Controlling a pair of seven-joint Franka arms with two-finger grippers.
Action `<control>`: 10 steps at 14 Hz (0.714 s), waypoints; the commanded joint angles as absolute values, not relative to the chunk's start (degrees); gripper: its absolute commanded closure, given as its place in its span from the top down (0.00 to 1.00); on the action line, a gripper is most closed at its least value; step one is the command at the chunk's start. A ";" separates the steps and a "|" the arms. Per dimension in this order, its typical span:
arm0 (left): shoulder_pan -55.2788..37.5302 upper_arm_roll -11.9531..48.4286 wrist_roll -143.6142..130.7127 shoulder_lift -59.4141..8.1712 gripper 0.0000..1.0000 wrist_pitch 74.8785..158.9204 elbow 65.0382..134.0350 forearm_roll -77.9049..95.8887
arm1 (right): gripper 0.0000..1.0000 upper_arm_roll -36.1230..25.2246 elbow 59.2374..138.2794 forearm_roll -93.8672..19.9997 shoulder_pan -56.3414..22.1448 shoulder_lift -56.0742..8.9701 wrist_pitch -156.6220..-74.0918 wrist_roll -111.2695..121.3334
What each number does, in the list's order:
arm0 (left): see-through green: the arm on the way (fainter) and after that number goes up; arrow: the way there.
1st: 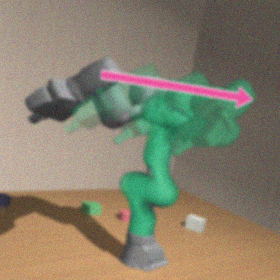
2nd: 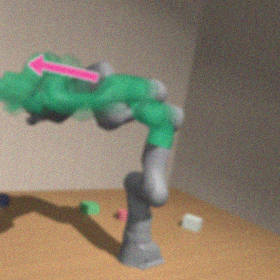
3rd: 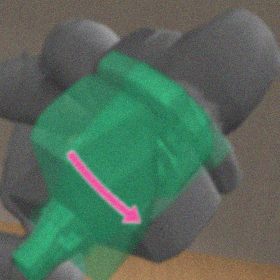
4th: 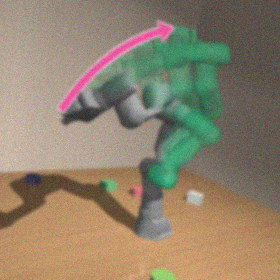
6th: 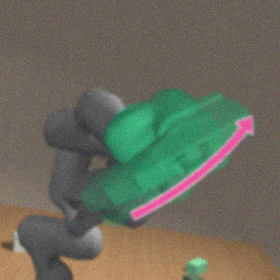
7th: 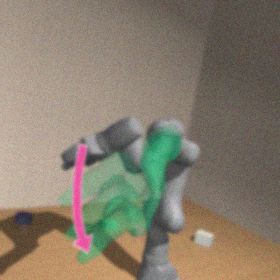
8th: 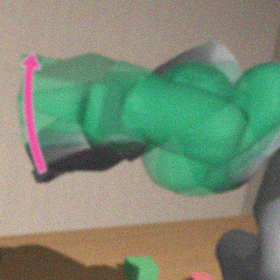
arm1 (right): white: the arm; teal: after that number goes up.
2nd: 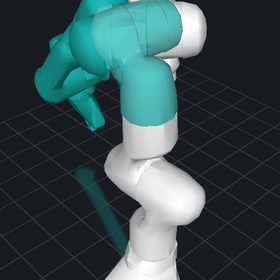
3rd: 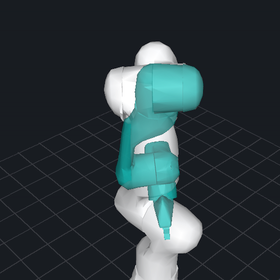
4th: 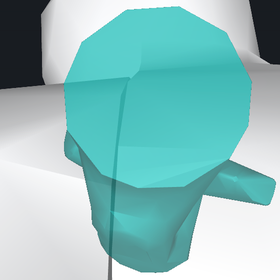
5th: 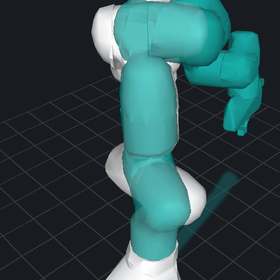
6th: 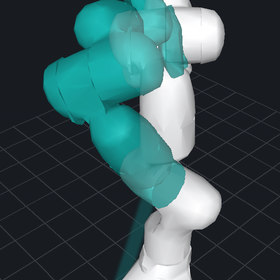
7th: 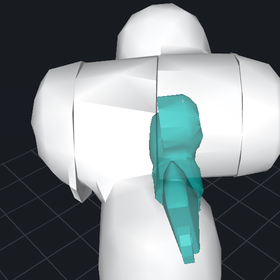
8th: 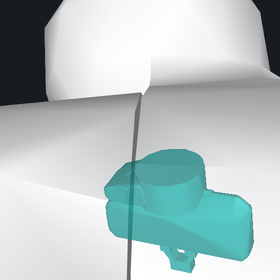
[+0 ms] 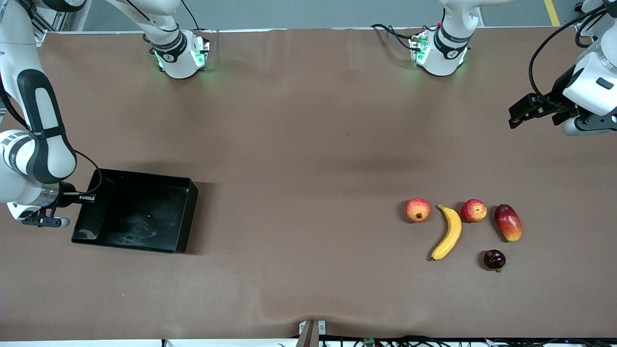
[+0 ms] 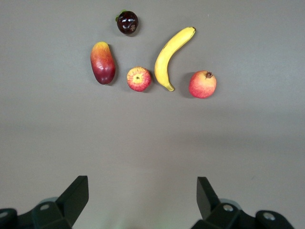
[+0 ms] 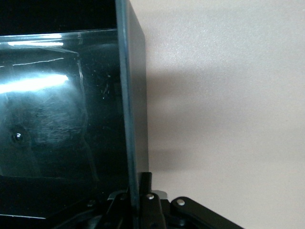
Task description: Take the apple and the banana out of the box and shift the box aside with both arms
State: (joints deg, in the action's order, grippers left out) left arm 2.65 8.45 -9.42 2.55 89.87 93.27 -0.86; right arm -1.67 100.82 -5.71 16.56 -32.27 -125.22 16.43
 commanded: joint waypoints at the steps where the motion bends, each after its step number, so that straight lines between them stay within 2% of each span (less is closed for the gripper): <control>1: 3.08 8.44 -10.28 2.37 1.00 90.09 92.90 0.26 | 0.00 -0.44 99.05 -5.71 18.11 -32.61 -124.37 18.72; 2: 3.08 8.44 -10.28 2.11 1.00 90.09 92.99 0.09 | 0.01 -0.44 98.97 -5.71 18.11 -32.61 -124.37 18.72; 3: 3.08 8.35 -10.28 2.11 1.00 90.09 92.90 0.09 | 0.28 -0.44 98.53 -5.54 18.11 -32.61 -124.28 18.89; 4: 3.08 8.26 -10.28 2.11 1.00 90.09 92.90 0.09 | 0.79 -0.44 98.44 -4.49 18.11 -32.61 -124.19 20.20; 5: 3.08 8.26 -10.28 2.11 1.00 90.09 92.90 0.00 | 1.00 -0.35 98.26 -4.13 18.11 -32.52 -124.10 20.91; 10: 3.16 8.26 -10.28 2.28 1.00 89.83 92.90 -0.09 | 1.00 0.08 93.00 -4.30 16.96 -31.56 -123.66 20.74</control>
